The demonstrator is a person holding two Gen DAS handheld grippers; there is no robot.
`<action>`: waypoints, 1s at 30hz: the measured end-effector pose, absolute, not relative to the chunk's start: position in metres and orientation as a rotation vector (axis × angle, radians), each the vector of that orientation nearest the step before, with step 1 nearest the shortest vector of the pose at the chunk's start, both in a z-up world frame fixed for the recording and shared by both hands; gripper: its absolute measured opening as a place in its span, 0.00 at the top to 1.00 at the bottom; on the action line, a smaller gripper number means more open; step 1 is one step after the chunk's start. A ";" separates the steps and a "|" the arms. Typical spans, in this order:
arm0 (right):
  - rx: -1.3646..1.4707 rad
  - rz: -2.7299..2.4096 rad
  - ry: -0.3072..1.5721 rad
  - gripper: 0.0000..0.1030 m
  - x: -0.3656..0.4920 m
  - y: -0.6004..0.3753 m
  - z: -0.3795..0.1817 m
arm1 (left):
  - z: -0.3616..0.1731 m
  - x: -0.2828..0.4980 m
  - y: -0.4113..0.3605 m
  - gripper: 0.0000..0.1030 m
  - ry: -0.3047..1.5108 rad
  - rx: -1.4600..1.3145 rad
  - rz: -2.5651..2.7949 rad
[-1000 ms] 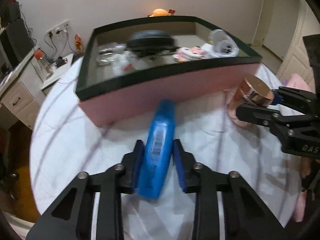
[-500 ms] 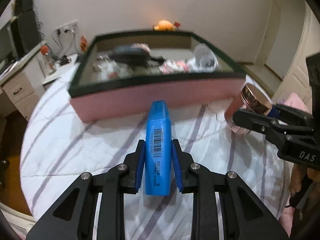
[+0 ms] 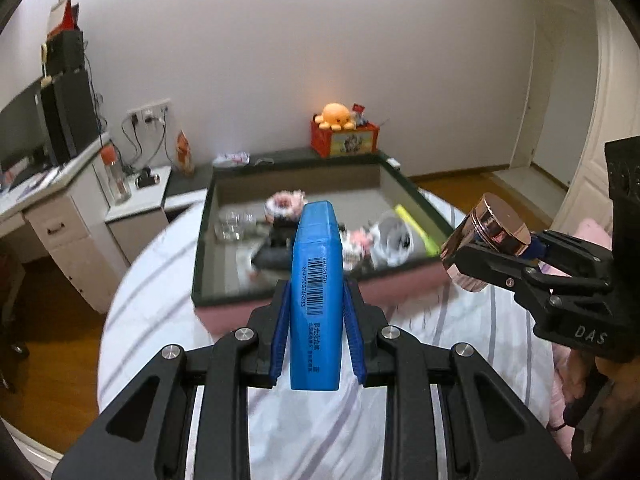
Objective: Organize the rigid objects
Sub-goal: 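Grasp the rose-gold jar with the right tool while the left tool grasps the blue marker, then lower the marker and jar into the pink box and open both tools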
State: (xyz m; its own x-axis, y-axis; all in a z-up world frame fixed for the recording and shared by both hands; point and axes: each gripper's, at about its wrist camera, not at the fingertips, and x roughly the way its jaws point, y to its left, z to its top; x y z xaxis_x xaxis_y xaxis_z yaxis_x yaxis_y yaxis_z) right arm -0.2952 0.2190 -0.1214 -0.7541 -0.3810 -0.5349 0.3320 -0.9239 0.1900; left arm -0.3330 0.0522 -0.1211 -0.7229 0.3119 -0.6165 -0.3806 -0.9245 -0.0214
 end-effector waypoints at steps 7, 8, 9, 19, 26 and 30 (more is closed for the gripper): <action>0.769 -2.641 -0.087 0.52 -0.320 0.217 -0.104 | -0.108 -0.365 0.070 0.75 0.176 -0.862 2.594; 0.771 -2.641 -0.086 0.52 -0.325 0.217 -0.103 | -0.109 -0.373 0.072 0.75 0.175 -0.869 2.585; 0.771 -2.641 -0.087 0.52 -0.331 0.218 -0.103 | -0.110 -0.380 0.073 0.75 0.179 -0.876 2.581; 0.905 -2.665 -0.085 0.52 -0.397 0.226 -0.135 | -0.143 -0.439 0.097 0.75 0.206 -0.983 2.513; 0.953 -2.669 -0.096 0.52 -0.410 0.230 -0.149 | -0.153 -0.444 0.092 0.64 0.186 -1.023 2.558; 0.939 -2.671 -0.139 0.48 -0.397 0.233 -0.141 | -0.135 -0.421 0.078 0.21 0.176 -0.923 2.644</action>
State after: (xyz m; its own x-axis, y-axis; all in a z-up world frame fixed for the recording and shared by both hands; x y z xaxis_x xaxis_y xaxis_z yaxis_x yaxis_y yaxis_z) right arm -0.3969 0.2328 -0.1407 -0.7388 -0.3165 -0.5950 0.2528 -0.9485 0.1906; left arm -0.4213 0.0780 -0.1350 -0.7337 0.2703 -0.6234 -0.3506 -0.9365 0.0065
